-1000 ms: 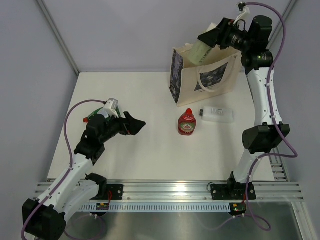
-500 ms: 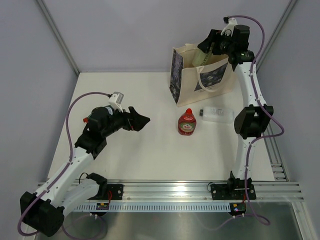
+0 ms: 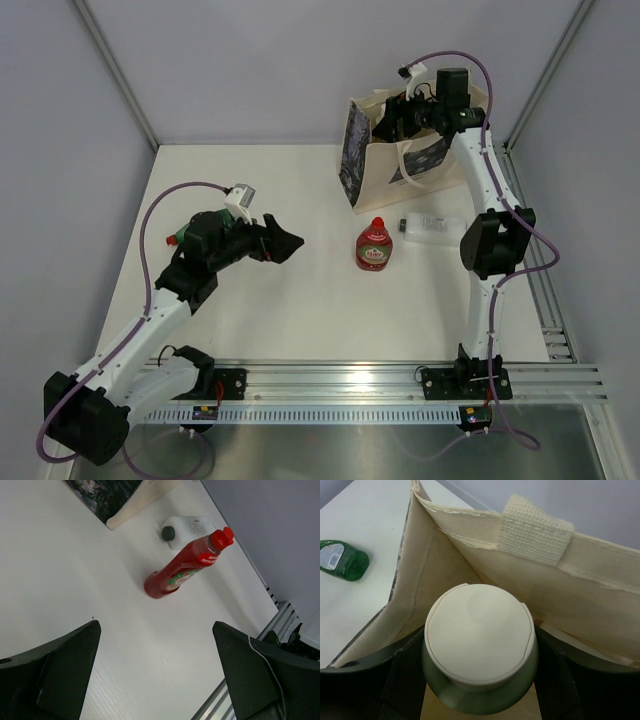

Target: Place the personal care products into the canvas bag

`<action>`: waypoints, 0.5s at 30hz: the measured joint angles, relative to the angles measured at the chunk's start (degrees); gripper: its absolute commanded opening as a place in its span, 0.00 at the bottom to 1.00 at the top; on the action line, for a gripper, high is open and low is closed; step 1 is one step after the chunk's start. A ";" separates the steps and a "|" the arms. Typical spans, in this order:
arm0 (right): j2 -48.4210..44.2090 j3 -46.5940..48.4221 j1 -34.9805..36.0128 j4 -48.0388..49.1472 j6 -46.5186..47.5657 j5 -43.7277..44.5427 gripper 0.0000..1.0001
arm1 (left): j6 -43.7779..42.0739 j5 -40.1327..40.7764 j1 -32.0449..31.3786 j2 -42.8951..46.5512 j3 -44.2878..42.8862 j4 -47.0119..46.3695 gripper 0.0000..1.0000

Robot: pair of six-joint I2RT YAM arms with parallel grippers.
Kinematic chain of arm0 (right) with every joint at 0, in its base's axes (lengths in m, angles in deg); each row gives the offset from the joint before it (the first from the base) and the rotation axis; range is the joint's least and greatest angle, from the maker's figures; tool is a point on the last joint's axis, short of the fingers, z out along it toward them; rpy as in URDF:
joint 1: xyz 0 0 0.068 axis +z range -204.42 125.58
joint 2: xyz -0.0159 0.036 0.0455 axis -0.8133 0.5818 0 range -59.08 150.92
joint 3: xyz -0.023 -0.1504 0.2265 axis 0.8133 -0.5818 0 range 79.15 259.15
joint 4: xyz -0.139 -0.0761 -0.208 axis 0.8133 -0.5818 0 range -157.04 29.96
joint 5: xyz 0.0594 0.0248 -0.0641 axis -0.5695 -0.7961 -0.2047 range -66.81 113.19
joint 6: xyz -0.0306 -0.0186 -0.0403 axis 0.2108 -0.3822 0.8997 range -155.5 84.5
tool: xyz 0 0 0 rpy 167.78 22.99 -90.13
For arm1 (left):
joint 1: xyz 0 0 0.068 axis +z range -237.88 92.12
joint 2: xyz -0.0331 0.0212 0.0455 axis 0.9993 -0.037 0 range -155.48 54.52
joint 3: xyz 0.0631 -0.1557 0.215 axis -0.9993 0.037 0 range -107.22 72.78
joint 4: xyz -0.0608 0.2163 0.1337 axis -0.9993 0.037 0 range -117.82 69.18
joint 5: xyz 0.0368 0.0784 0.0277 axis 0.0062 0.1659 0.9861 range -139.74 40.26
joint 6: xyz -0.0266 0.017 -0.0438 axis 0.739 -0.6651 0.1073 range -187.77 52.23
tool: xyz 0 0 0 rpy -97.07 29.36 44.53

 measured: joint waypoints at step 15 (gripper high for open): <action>0.07 0.00 0.46 -1.90 5.62 -1.03 0.79 | -0.11 0.02 0.00 -0.46 2.71 -1.46 0.99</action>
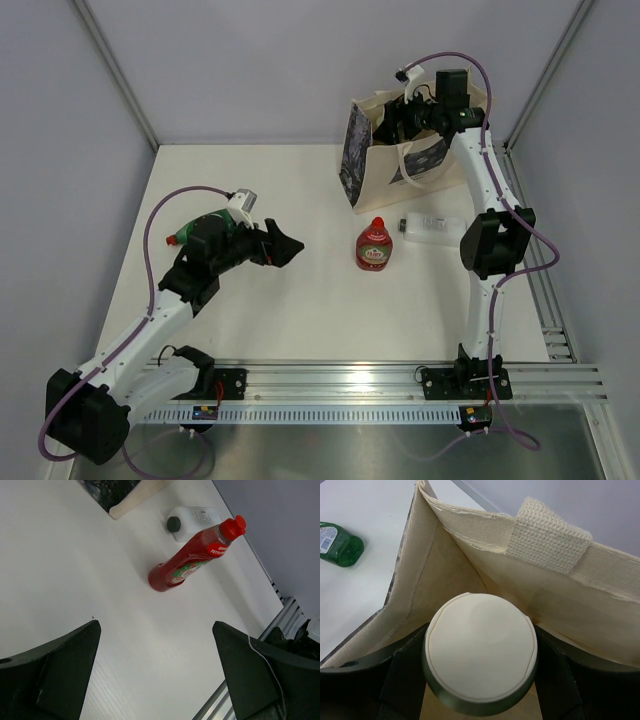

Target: Place the personal care products into the canvas bag

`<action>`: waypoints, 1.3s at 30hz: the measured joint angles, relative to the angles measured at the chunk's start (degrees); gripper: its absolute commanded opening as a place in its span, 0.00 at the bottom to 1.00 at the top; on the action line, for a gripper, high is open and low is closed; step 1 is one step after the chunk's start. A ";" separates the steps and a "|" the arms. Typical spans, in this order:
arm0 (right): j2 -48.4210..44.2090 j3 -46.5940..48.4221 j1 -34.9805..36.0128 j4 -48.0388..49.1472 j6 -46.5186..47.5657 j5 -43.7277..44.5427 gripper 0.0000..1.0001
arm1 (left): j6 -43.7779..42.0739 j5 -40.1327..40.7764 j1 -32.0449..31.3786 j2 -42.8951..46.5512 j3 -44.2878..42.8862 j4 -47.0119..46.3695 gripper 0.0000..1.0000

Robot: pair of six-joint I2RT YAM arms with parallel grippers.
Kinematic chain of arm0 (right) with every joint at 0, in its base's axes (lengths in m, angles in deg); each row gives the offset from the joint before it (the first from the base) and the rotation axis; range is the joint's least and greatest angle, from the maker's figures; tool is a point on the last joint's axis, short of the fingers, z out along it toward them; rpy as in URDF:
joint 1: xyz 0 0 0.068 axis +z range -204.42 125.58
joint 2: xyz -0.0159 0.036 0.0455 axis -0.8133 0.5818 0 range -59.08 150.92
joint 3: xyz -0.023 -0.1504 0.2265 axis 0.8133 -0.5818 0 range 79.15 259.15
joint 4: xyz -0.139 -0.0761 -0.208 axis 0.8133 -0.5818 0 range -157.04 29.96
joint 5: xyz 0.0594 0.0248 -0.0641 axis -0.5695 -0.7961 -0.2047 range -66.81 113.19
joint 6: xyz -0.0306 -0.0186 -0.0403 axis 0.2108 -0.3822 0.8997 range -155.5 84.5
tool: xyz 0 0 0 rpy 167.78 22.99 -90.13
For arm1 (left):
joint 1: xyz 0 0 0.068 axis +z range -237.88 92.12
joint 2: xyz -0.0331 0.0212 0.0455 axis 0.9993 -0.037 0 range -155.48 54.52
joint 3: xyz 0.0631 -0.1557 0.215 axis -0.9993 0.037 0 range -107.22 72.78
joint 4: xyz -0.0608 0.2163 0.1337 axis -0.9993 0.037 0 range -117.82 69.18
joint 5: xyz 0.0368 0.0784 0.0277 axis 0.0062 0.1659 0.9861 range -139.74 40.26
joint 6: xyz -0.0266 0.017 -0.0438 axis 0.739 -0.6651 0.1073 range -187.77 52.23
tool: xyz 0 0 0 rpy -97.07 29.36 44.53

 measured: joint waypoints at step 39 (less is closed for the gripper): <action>10.71 17.81 3.43 1.46 -3.98 12.94 0.53 | -0.33 0.55 0.09 0.72 0.02 0.44 0.99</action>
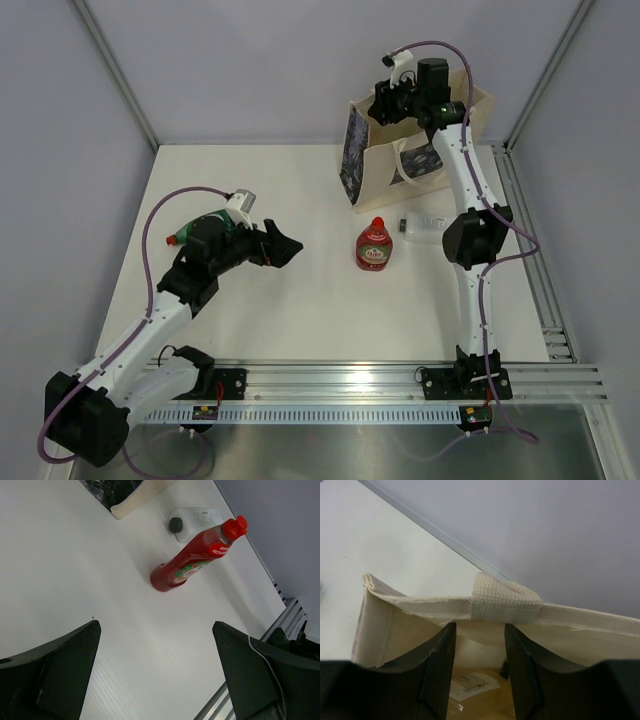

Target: Place the personal care products into the canvas bag

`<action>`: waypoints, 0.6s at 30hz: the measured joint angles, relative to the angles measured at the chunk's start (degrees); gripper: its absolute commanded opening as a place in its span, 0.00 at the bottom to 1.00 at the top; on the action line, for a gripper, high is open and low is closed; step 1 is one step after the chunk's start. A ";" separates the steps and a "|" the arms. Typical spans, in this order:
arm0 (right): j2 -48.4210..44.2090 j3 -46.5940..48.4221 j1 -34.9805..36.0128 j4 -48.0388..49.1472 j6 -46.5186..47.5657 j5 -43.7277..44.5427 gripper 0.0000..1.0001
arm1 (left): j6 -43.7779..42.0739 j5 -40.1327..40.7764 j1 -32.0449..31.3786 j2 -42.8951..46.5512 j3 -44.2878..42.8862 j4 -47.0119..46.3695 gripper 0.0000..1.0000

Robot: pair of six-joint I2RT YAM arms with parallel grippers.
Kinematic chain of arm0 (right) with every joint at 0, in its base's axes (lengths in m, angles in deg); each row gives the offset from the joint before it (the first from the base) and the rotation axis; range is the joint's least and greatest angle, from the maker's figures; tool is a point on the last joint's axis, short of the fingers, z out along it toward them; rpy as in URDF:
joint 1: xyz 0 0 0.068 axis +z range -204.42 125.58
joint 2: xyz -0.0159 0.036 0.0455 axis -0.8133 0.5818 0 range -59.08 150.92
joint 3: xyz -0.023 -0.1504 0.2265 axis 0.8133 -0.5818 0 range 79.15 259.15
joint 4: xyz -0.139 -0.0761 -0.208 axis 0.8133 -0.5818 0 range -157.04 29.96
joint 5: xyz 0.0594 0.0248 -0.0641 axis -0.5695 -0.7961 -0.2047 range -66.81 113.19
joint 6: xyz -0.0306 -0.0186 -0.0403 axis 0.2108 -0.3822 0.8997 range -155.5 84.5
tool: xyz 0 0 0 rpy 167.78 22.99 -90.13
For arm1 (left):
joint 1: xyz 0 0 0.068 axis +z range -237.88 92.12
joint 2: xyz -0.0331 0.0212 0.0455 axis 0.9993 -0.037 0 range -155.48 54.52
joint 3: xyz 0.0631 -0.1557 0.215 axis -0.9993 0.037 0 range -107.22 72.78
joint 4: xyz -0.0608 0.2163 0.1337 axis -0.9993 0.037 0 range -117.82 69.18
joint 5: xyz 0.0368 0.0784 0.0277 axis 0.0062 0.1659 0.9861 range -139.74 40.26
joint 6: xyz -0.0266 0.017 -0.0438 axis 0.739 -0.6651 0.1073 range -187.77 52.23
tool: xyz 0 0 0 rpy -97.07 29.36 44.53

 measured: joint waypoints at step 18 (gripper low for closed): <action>-35.63 -23.34 -4.48 -18.40 24.68 -37.00 1.00 | 1.84 7.80 7.87 4.96 0.07 7.72 0.99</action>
